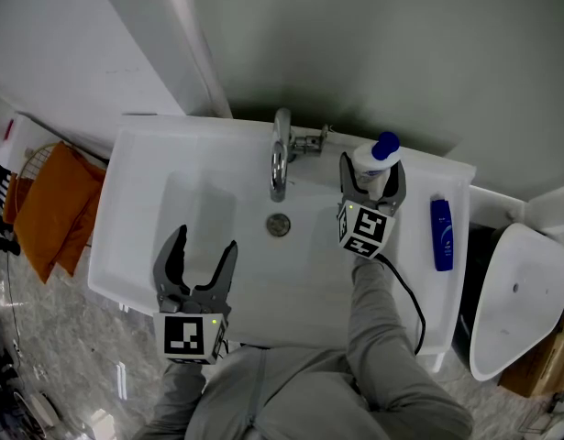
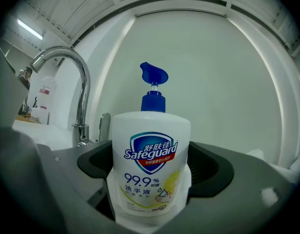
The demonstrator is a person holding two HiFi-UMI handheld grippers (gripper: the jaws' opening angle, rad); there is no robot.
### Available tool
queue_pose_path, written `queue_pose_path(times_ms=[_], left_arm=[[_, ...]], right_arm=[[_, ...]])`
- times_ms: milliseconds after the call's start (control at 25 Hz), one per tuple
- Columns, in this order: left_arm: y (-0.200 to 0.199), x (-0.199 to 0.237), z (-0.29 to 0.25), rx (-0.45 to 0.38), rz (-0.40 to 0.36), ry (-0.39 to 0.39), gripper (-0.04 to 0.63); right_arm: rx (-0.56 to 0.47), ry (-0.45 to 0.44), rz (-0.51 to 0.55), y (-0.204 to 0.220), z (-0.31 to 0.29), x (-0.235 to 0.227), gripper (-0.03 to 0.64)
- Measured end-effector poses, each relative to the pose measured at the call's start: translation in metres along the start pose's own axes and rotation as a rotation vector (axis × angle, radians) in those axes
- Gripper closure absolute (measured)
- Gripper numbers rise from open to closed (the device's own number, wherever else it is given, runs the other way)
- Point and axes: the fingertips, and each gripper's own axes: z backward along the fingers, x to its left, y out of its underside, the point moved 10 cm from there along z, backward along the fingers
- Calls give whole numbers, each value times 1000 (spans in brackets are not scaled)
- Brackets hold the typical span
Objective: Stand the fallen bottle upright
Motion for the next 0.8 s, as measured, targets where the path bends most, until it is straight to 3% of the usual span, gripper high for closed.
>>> queue_pose_path(times_ms=[360,800], left_arm=[[-7,-6,5,2,40,9,222],[-2,-7,25,-85,38,15,222]], right_arm=[[-31,-17,24,-17,6,-1,178],[-77,-12,34,-47,48,-4,179]])
